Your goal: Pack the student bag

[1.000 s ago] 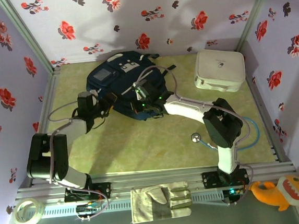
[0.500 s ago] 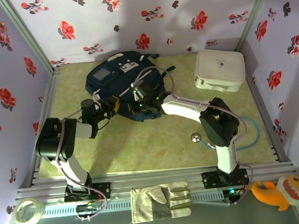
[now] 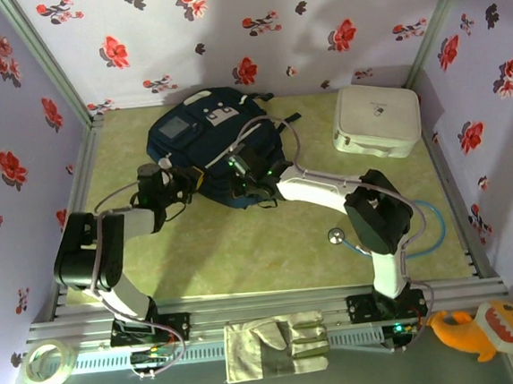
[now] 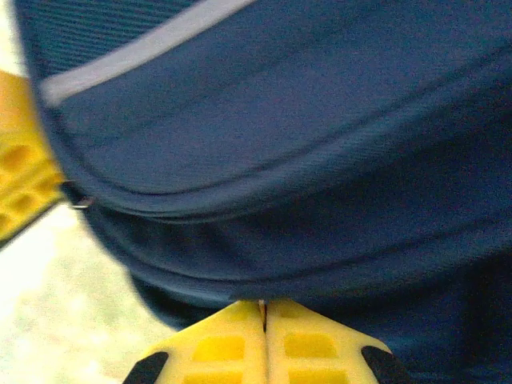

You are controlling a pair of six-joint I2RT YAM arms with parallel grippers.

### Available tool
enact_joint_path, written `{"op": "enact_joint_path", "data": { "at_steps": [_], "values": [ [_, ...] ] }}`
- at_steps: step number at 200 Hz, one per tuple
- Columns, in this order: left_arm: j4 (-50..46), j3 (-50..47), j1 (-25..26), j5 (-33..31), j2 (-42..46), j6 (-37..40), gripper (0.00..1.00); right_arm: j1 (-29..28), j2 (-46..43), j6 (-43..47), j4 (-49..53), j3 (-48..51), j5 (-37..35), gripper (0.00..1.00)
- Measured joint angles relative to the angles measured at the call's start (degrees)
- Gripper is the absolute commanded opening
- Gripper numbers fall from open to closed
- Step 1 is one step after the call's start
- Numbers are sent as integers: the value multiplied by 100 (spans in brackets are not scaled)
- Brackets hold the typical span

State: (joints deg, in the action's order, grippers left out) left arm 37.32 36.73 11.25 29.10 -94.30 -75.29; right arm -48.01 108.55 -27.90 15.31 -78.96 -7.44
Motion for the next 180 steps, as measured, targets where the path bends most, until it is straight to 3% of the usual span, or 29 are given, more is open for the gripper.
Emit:
{"op": "enact_joint_path", "data": {
  "at_steps": [30,61,88,128,144,180],
  "values": [
    [-192,31,0,-13,7,92,0,208,-35,33,138,70,-197,6],
    [-254,31,-17,-17,20,96,0,264,-35,195,114,70,201,21],
    [-284,31,-33,-15,20,96,0,264,-20,317,42,70,463,25],
    [-293,33,-33,-13,20,94,0,264,164,356,48,13,507,25],
    [-315,44,-33,-13,20,96,0,264,195,348,92,-13,461,14],
    [-511,120,-35,-13,31,205,0,267,190,337,138,-13,76,5]
  ]
}}
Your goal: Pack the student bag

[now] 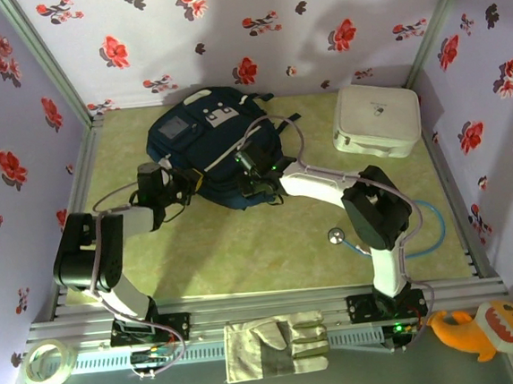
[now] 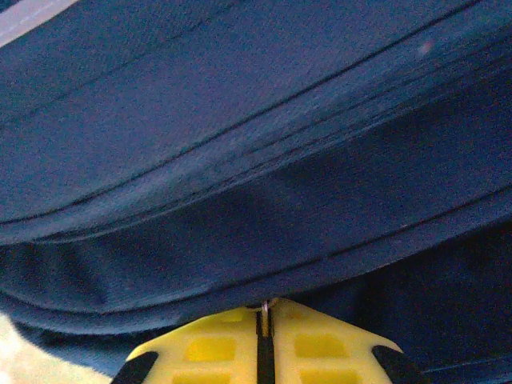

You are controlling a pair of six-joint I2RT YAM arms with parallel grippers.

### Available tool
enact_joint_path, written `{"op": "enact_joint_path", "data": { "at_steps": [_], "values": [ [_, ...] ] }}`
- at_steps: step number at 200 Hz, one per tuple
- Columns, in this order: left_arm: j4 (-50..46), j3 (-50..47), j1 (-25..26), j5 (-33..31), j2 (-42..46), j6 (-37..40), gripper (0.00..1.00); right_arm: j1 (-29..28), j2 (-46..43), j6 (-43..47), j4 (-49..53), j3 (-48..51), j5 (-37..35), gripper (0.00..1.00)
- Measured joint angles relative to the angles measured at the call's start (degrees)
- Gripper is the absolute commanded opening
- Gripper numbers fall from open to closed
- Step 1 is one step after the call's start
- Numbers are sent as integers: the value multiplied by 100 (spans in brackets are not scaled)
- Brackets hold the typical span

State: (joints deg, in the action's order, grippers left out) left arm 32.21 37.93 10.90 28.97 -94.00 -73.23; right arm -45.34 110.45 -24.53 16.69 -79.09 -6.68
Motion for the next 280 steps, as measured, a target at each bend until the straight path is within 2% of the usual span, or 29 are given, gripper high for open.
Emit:
{"op": "enact_joint_path", "data": {
  "at_steps": [34,62,77,126,165,202,228,251,280],
  "values": [
    [-297,76,-20,2,122,210,0,190,-306,-212,-13,306,-378,4],
    [-581,136,-24,76,238,396,0,640,-544,-444,-39,450,-339,1],
    [-743,195,-24,133,258,490,0,697,-632,-461,-55,514,-297,0],
    [-1851,688,-118,131,280,1119,0,361,-1058,-446,-59,887,-219,0],
    [-3012,1416,-297,-127,284,1958,0,-142,-1268,-540,-468,1156,232,0],
    [-3357,1620,-560,-651,289,2455,22,-446,-1095,-833,-1088,1108,828,0],
    [-3469,1617,-761,-1143,420,2599,42,-555,-697,-975,-1231,817,1016,0],
    [-3550,1523,-883,-1504,859,2643,52,-595,-494,-1019,-1228,592,1069,0],
    [-3611,1093,-931,-1655,1543,2516,59,-595,-278,-1019,-1172,210,1130,0]
  ]
}}
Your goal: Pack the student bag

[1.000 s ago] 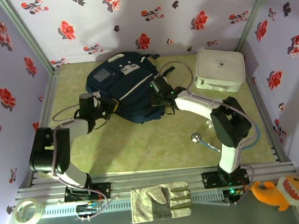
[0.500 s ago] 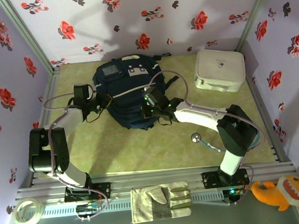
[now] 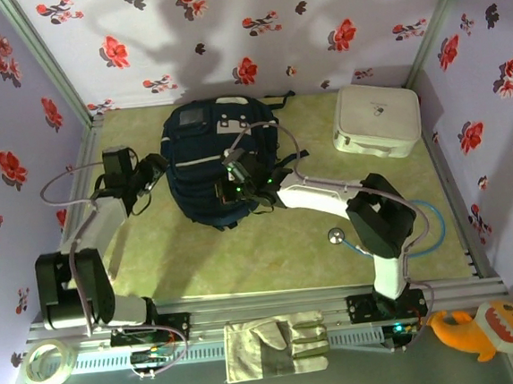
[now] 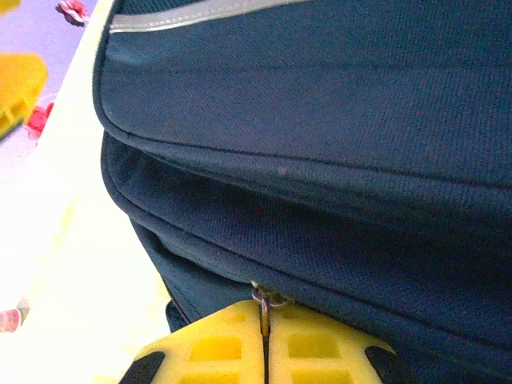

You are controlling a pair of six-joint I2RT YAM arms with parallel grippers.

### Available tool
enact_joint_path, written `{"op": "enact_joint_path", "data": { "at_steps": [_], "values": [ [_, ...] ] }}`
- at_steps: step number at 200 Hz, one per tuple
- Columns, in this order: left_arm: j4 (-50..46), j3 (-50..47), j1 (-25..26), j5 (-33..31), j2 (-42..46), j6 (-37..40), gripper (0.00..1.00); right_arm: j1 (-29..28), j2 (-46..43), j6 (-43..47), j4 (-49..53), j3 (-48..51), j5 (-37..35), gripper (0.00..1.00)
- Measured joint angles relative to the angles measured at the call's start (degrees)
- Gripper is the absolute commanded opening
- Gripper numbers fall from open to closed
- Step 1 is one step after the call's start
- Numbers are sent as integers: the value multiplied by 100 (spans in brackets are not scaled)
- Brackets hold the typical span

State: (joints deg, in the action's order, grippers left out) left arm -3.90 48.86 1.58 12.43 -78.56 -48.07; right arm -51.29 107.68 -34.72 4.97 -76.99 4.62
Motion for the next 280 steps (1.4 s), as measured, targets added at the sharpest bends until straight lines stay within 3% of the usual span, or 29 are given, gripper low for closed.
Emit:
{"op": "enact_joint_path", "data": {
  "at_steps": [43,94,173,198,280],
  "values": [
    [98,-852,2,529,575,-765,59,0,317,2,111,-474,192,0],
    [813,-1488,2,1014,807,-1794,45,-4,485,15,304,-807,363,0],
    [1394,-1532,120,1038,896,-2496,44,-4,540,13,350,-837,424,0],
    [1572,-1532,269,1049,750,-2667,39,-4,540,13,350,-837,424,0],
    [1991,-1532,765,498,249,-3165,37,-4,540,-7,348,-837,424,0]
  ]
}}
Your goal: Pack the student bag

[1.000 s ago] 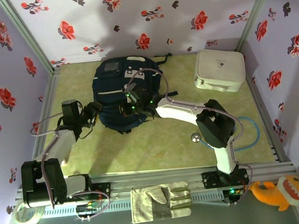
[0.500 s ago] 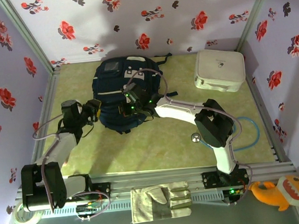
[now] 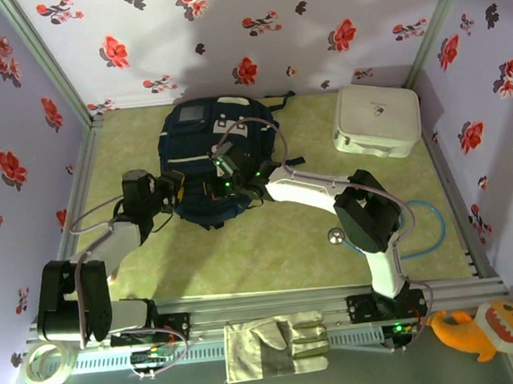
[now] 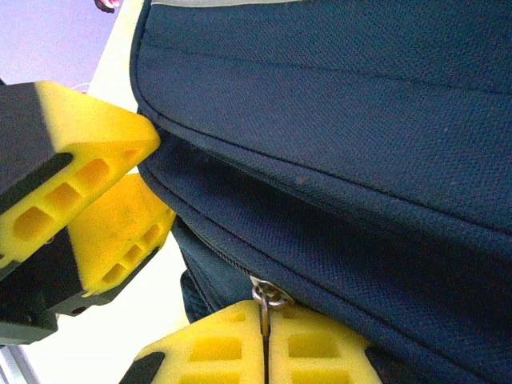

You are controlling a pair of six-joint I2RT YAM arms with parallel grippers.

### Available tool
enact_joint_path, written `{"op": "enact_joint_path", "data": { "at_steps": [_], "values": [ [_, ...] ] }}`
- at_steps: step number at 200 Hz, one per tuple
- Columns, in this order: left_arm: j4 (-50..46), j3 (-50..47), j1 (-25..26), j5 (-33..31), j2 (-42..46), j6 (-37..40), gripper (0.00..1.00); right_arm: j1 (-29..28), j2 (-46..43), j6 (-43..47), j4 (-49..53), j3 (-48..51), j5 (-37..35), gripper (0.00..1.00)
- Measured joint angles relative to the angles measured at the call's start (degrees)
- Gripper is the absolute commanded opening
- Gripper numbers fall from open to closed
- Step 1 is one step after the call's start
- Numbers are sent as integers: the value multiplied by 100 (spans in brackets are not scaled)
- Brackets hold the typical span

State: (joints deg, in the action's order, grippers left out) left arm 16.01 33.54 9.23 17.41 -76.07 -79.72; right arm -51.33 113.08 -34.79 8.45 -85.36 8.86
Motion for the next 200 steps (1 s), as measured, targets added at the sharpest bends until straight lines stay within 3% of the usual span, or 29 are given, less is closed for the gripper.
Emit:
{"op": "enact_joint_path", "data": {
  "at_steps": [22,56,101,144,200],
  "values": [
    [76,-2,44,-92,-105,-98,34,0,0,0,-2,0,-2,0],
    [103,-2,83,-262,-164,-177,20,0,0,2,0,0,-50,0],
    [-24,-2,129,-437,-142,-92,0,-61,-153,120,63,334,-726,0],
    [-214,4,133,-483,20,229,0,111,-728,540,234,975,-1364,0],
    [-560,48,125,-542,153,671,0,699,-1010,848,402,1287,-1445,0]
  ]
}}
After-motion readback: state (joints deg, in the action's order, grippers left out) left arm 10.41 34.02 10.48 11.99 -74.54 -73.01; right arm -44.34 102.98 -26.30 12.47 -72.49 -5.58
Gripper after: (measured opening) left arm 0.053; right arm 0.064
